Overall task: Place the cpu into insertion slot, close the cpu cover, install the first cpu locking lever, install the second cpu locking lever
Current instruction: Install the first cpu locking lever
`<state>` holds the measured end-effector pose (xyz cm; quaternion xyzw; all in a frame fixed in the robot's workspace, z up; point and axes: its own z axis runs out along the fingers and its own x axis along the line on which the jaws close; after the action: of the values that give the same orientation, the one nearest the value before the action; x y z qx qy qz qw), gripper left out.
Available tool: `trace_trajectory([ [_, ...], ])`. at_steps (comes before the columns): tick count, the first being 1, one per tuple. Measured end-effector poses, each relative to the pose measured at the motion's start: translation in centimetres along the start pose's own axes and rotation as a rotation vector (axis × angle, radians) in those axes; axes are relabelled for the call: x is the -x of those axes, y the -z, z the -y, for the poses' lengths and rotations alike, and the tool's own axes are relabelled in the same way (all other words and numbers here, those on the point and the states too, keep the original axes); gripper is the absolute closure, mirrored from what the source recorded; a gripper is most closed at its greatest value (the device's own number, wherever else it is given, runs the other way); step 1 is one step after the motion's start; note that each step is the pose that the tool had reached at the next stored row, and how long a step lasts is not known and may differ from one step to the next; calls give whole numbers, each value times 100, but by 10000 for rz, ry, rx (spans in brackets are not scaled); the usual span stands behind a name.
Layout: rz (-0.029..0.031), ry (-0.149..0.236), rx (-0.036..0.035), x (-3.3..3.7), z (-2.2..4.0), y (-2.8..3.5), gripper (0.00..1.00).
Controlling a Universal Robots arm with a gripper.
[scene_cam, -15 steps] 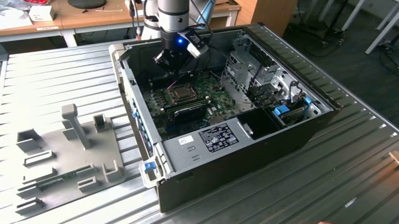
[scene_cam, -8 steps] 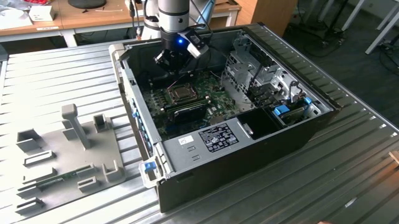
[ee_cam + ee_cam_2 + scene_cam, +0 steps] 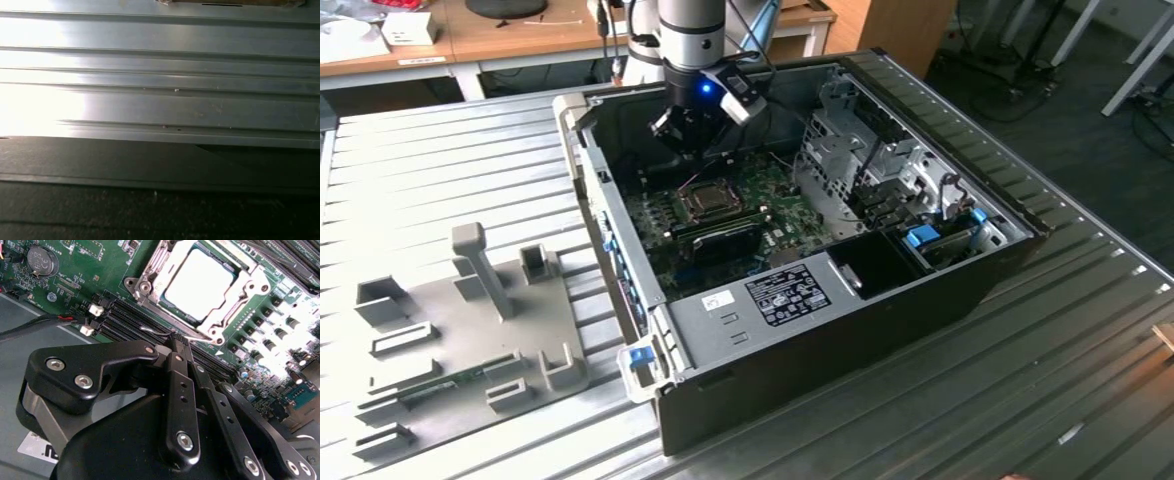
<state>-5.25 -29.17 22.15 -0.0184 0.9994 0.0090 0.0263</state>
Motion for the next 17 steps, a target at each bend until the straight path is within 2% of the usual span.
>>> trace_trajectory([
  [5,0,0,4,0,0,0,90],
  [8,1,-1,38,0,1,1,90],
  [13,11,-14,261,0,6,0,90],
  [16,13,-18,354,0,8,0,90],
  [17,15,-22,412,0,10,1,90],
])
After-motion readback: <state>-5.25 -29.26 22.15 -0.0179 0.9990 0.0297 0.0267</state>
